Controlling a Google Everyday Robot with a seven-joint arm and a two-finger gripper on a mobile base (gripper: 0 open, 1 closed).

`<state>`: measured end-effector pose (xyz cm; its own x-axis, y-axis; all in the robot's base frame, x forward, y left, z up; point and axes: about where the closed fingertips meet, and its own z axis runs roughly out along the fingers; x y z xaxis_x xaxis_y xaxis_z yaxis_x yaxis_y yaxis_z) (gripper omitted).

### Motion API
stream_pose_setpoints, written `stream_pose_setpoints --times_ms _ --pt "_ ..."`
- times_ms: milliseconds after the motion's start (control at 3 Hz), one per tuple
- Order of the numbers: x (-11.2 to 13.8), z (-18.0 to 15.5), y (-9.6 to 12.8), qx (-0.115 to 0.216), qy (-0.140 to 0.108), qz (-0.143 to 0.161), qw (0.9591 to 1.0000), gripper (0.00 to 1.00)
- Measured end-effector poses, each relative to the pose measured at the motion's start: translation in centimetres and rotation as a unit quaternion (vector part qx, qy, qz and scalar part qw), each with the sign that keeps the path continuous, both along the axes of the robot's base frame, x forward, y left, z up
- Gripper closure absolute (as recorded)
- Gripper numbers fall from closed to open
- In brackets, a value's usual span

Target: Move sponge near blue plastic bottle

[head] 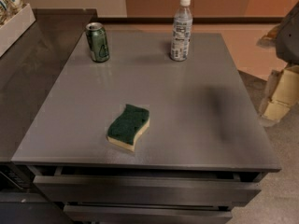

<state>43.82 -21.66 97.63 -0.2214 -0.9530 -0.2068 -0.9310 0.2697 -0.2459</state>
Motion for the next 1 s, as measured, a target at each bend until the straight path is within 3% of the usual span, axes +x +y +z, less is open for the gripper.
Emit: stream_pose_setpoints --times_ms 333,667,1000 --pt "0.0 0.0 0.0 0.000 0.000 0.000 1.0000 0.00" --pt "0.6 -0.1 1.3 0.039 -0.009 0.004 0.9992 0.00" --pt "1.6 -1.0 3.9 0.105 -0.012 0.006 0.9944 0.00"
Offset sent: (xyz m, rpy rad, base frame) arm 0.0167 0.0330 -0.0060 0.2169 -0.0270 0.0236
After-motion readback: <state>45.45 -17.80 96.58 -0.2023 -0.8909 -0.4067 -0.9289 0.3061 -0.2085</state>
